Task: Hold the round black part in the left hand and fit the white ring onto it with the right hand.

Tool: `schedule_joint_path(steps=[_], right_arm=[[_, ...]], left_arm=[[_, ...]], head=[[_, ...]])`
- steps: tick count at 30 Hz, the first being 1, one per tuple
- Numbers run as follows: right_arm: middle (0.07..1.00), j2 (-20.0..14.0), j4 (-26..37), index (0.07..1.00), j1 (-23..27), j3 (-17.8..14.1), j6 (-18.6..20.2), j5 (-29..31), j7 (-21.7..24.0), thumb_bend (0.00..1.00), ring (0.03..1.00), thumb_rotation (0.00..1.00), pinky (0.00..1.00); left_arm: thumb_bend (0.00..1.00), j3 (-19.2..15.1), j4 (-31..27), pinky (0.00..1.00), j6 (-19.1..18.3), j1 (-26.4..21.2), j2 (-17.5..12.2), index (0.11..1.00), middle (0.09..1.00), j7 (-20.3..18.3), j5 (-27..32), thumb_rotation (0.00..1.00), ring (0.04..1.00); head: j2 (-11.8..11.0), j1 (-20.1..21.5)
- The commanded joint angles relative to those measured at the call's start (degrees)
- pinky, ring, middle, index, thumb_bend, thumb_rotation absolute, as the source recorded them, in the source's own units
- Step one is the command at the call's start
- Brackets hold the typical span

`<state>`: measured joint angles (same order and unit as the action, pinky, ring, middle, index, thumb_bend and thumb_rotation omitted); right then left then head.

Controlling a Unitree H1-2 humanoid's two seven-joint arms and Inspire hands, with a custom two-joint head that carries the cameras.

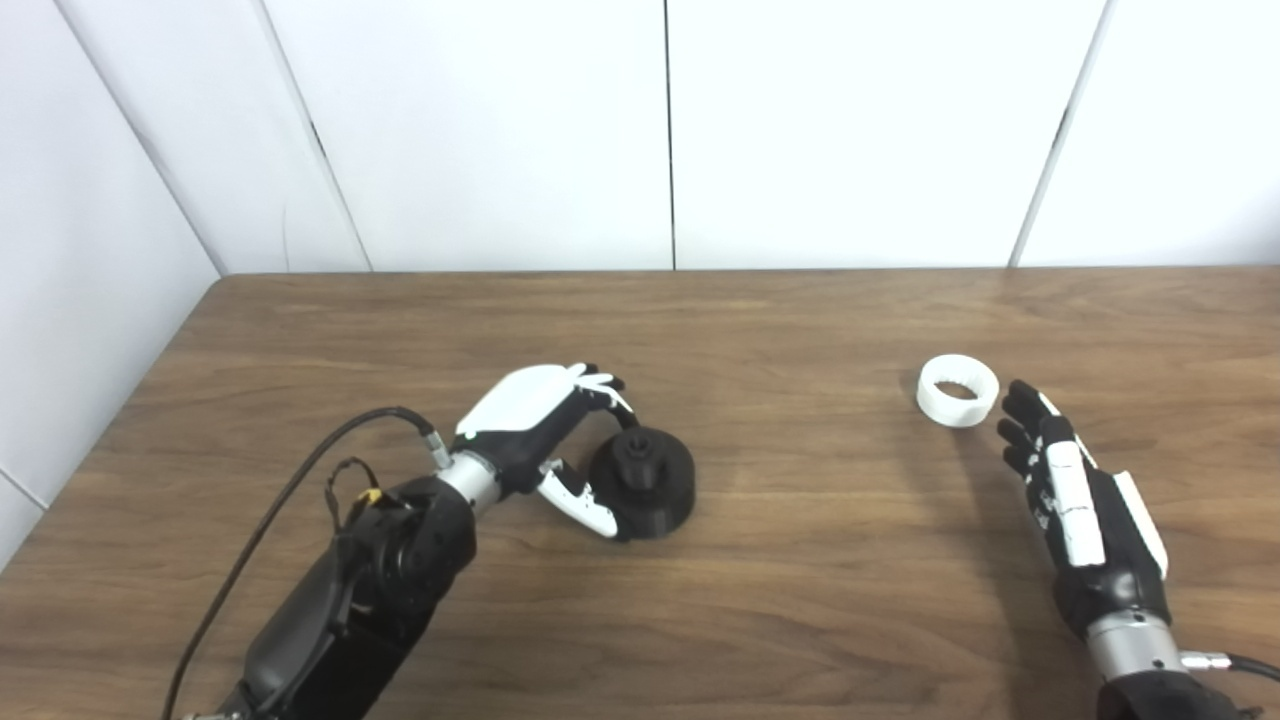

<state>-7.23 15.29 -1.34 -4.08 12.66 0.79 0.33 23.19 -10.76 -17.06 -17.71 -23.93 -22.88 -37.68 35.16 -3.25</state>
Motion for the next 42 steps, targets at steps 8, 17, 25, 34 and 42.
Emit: schedule_joint_path(steps=[8, 17, 25, 34, 42], right_arm=[[0.937, 0.4, 3.2, 0.928, 1.2, 0.4, 0.6, -0.4, 0.0, 0.55, 0.938, 1.00, 0.97], [0.935, 0.5, 3.5, 0.925, 1.2, 0.5, 1.0, -0.5, -0.1, 0.55, 0.938, 1.00, 0.96], [0.938, 0.3, 3.5, 0.928, 1.2, 0.5, 1.3, -0.6, 0.0, 0.55, 0.940, 1.00, 0.96], [0.941, -0.8, 3.4, 0.931, 1.6, 0.3, 1.3, -0.7, 0.4, 0.56, 0.950, 1.00, 0.98], [0.881, -8.5, 5.5, 0.835, 5.3, 1.5, 1.4, -18.2, -1.6, 0.59, 0.903, 0.76, 0.90]], left_arm=[[0.89, 2.2, -3.9, 0.91, 1.8, 3.1, 3.5, 0.626, 0.906, -0.1, -2.0, 0.23, 0.985], [0.90, 2.9, -5.1, 0.93, 1.7, 6.0, 7.2, 0.629, 0.922, -0.1, -2.2, 0.21, 0.996], [0.89, 2.8, -5.8, 0.91, 1.1, 6.7, 8.7, 0.626, 0.921, -0.7, -1.9, 0.20, 0.997], [0.90, 2.5, -5.9, 0.92, 1.1, 6.5, 8.7, 0.627, 0.920, -1.6, -2.2, 0.19, 1.000], [0.89, 2.0, -4.8, 0.92, 2.4, 6.4, 8.1, 0.626, 0.913, -0.7, -2.2, 0.20, 0.996]], head=[[0.2, 0.3], [0.3, 0.3], [0.5, 0.7], [0.5, 1.0], [0.5, 1.7]])
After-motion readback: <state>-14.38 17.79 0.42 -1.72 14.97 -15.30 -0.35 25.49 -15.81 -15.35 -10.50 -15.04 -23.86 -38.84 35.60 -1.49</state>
